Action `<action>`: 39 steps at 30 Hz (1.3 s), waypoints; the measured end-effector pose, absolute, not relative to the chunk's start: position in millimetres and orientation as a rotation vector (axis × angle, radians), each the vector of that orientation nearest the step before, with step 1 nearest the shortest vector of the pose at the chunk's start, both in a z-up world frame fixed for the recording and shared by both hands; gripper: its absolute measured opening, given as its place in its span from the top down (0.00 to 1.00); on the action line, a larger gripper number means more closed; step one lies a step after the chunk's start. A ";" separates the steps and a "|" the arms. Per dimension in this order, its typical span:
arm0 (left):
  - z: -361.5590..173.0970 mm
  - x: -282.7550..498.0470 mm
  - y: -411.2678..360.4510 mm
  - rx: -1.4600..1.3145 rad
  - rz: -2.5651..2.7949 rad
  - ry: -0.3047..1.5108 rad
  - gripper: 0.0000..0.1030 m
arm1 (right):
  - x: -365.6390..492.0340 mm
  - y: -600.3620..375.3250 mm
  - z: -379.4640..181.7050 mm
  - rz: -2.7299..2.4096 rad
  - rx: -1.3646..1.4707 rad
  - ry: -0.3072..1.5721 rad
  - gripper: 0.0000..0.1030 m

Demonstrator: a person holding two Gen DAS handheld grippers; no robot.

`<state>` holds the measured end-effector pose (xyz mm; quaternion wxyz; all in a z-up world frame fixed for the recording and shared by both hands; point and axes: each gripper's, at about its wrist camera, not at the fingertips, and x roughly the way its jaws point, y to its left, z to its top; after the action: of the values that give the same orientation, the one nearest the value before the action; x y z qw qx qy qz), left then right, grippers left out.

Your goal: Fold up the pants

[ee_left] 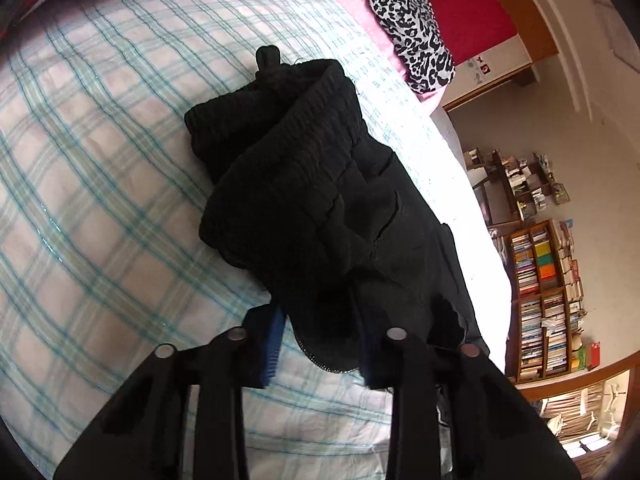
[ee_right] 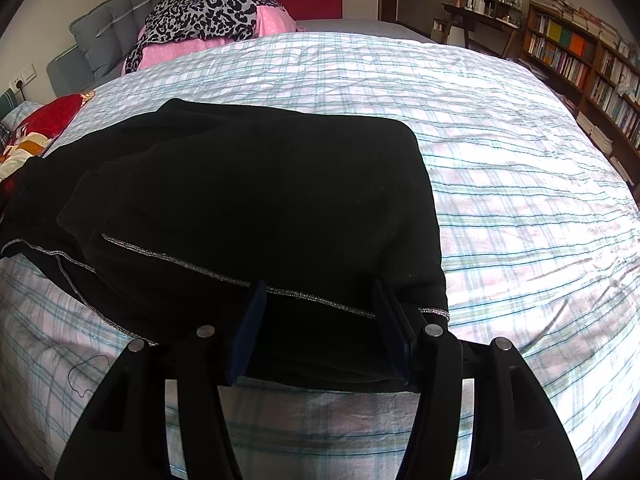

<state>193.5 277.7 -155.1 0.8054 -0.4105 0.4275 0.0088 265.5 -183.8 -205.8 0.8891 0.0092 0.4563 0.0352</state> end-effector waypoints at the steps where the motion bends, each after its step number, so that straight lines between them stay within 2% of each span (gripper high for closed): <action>1: -150.1 195.0 277.6 -0.878 0.017 0.887 0.83 | 265.5 -183.3 -206.0 0.072 0.015 0.947 0.45; 9: -88.0 211.5 255.3 -0.527 -0.027 0.648 0.88 | 264.9 -180.4 -206.4 0.068 -0.003 0.944 0.44; 11: -100.4 220.2 261.6 -0.497 0.010 0.693 0.88 | 265.2 -179.9 -206.7 0.067 -0.005 0.943 0.44; 14: -148.9 229.5 283.9 -0.602 0.077 0.854 0.87 | 266.0 -179.2 -207.1 0.067 -0.008 0.944 0.44; 18: -165.6 221.9 299.0 -0.710 0.039 0.858 0.83 | 267.3 -177.5 -207.4 0.067 -0.015 0.945 0.44; 21: -165.7 226.4 301.1 -0.734 0.011 0.856 0.69 | 267.2 -176.9 -207.4 0.066 -0.014 0.942 0.44; 23: -166.5 227.1 304.4 -0.807 -0.024 0.822 0.54 | 267.3 -176.9 -207.4 0.066 -0.012 0.940 0.44; 31: -156.2 228.4 288.2 -0.766 0.044 0.796 0.52 | 266.9 -176.6 -207.4 0.070 0.004 0.936 0.44; 33: -150.8 226.0 286.4 -0.761 0.060 0.792 0.47 | 267.0 -176.5 -207.7 0.070 0.006 0.934 0.44; 36: -141.6 221.6 283.4 -0.739 0.090 0.792 0.31 | 266.8 -175.7 -208.0 0.069 0.007 0.931 0.43; 37: -139.4 219.2 282.9 -0.733 0.111 0.784 0.20 | 266.9 -175.9 -207.9 0.070 0.009 0.931 0.43; 38: -137.2 216.6 282.9 -0.729 0.136 0.775 0.15 | 266.8 -176.1 -207.8 0.070 0.010 0.930 0.43; 39: -136.3 214.4 283.3 -0.733 0.144 0.768 0.15 | 266.8 -176.1 -207.8 0.071 0.011 0.929 0.43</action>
<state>214.4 283.3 -136.3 0.8598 -0.3493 0.3661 0.0688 266.8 -176.1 -207.8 0.8933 0.0055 0.4481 0.0341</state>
